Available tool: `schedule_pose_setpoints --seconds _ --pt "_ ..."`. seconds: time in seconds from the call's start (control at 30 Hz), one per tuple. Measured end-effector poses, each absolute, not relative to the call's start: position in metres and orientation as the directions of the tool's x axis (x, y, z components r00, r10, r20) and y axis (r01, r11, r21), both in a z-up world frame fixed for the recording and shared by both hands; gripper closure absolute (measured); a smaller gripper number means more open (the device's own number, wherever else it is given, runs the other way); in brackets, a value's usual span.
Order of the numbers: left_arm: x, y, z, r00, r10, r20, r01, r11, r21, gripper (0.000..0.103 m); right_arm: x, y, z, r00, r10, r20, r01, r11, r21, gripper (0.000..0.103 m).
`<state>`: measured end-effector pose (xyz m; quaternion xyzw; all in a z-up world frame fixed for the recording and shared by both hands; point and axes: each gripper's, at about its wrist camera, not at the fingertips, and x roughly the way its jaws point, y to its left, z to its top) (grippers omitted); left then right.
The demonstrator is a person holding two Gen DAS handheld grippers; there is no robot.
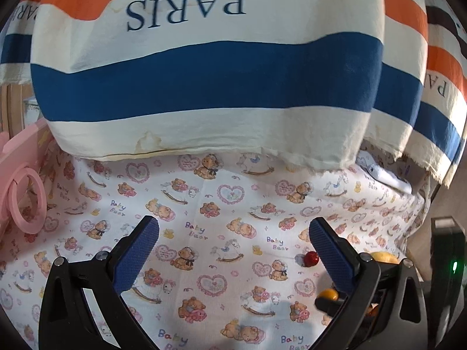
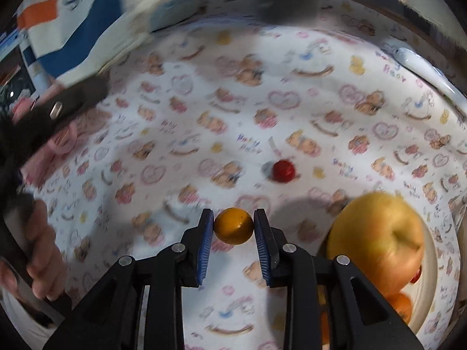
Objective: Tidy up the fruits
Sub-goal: 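Grasp the small orange fruit with the right gripper, then lift the small orange fruit with the right gripper while the left grasps the red cherry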
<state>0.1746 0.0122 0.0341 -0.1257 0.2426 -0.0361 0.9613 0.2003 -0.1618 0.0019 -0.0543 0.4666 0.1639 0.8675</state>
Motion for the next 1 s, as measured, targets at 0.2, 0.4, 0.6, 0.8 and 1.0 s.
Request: schedule_pose_setpoints --seconds 0.2,0.4,0.6,0.8,1.0 --pt "0.175 0.0 0.037 0.846 -0.105 -0.522 0.01 0.983 -0.182 0.001 0.187 -0.169 -0.009 0.55 0.172 -0.817 -0.218 0.974 0.058 0.074" --pt "0.178 -0.014 0.032 0.8 -0.119 -0.588 0.053 0.99 -0.129 0.001 0.189 -0.184 -0.019 0.541 0.178 -0.822 -0.186 0.978 0.09 0.074" --pt "0.18 -0.026 0.026 0.783 -0.115 -0.611 0.077 0.993 -0.088 0.001 0.191 -0.188 -0.026 0.523 0.186 -0.832 -0.191 0.977 0.099 0.074" --pt "0.183 -0.028 0.02 0.776 -0.119 -0.619 0.081 0.993 -0.089 0.001 0.191 -0.187 -0.031 0.502 0.19 -0.844 -0.203 0.974 0.099 0.074" --pt "0.185 -0.022 0.021 0.781 -0.125 -0.612 0.07 0.991 -0.113 0.001 0.187 -0.191 -0.019 0.541 0.192 -0.819 -0.201 0.975 0.096 0.074"
